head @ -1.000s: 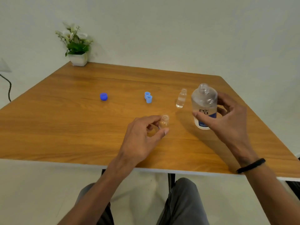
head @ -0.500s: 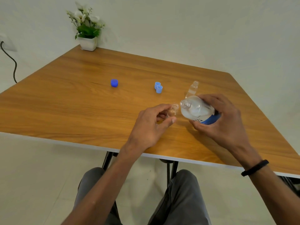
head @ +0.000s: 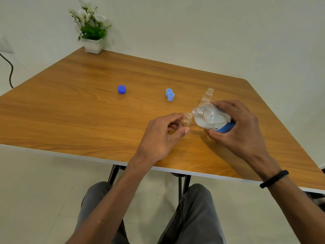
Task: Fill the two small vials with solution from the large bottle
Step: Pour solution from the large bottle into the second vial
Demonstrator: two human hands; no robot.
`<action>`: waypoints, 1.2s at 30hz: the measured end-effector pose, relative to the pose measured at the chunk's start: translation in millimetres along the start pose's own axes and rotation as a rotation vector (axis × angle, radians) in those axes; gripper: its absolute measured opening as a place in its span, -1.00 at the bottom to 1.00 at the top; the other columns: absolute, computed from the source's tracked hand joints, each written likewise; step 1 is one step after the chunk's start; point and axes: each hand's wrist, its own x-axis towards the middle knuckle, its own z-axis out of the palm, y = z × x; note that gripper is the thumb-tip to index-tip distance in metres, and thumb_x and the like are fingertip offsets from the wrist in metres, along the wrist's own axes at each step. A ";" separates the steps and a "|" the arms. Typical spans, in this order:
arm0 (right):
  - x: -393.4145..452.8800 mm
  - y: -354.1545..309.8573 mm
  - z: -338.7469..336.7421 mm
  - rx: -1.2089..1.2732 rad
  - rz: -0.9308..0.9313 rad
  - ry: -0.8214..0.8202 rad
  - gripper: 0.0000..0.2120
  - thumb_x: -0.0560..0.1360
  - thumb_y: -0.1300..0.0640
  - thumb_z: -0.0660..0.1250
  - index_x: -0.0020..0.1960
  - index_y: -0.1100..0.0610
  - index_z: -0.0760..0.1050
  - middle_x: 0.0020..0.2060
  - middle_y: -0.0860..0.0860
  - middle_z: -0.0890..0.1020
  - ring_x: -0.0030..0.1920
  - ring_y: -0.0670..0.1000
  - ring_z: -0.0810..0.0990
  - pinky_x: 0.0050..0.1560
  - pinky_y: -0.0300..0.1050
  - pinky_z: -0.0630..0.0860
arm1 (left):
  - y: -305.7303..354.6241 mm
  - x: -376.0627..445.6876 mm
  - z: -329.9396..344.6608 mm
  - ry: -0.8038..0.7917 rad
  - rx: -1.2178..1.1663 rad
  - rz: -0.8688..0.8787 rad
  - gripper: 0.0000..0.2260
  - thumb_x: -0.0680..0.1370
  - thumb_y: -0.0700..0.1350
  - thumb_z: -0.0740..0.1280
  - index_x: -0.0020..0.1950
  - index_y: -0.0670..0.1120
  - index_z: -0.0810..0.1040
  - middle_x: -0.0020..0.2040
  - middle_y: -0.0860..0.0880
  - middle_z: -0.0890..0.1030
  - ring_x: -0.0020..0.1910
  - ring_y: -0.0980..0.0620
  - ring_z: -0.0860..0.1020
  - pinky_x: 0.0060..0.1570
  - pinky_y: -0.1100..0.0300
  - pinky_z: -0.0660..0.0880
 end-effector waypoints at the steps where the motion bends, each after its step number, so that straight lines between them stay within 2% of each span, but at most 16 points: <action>1: 1.2 -0.4 -0.2 -0.004 -0.004 0.000 -0.28 0.34 0.11 0.70 0.46 0.10 0.56 0.29 0.04 0.59 0.27 0.06 0.56 0.20 0.03 0.62 | -0.2 0.1 0.3 0.000 -0.001 -0.002 -0.65 0.57 -0.05 0.50 0.36 -0.03 0.65 0.02 0.08 0.73 0.03 0.13 0.67 0.17 0.09 0.61; 9: 7.2 -3.4 -2.4 -0.005 -0.022 -0.002 -0.28 0.34 0.13 0.69 0.46 0.09 0.55 0.30 0.06 0.59 0.27 0.03 0.54 0.19 0.00 0.61 | -3.0 0.7 0.6 -0.005 -0.001 0.002 -0.62 0.57 -0.02 0.49 0.38 -0.01 0.64 0.03 0.08 0.73 0.04 0.13 0.66 0.18 0.11 0.62; 15: 9.0 -0.6 -3.1 -0.016 -0.036 -0.009 -0.27 0.34 0.15 0.70 0.46 0.08 0.55 0.30 0.03 0.58 0.28 0.04 0.54 0.18 0.11 0.64 | -2.4 0.4 1.0 -0.005 -0.009 0.003 -0.63 0.57 -0.03 0.49 0.37 -0.01 0.65 0.02 0.08 0.73 0.03 0.13 0.66 0.18 0.12 0.61; 25: 11.0 -0.8 -2.6 -0.026 -0.054 -0.019 -0.28 0.33 0.16 0.70 0.46 0.11 0.56 0.29 0.03 0.59 0.29 0.08 0.55 0.21 0.15 0.62 | -1.6 -0.3 0.2 -0.002 0.011 0.011 -0.63 0.57 -0.02 0.49 0.38 0.02 0.64 0.02 0.09 0.73 0.03 0.15 0.65 0.15 0.19 0.60; 36: 12.7 0.7 -3.9 -0.047 -0.062 -0.030 -0.27 0.34 0.16 0.69 0.47 0.09 0.55 0.31 0.05 0.58 0.31 0.06 0.52 0.23 0.08 0.61 | -2.3 -0.1 0.4 0.010 0.025 0.023 -0.60 0.57 0.00 0.50 0.40 0.00 0.63 0.04 0.10 0.73 0.04 0.18 0.65 0.12 0.31 0.58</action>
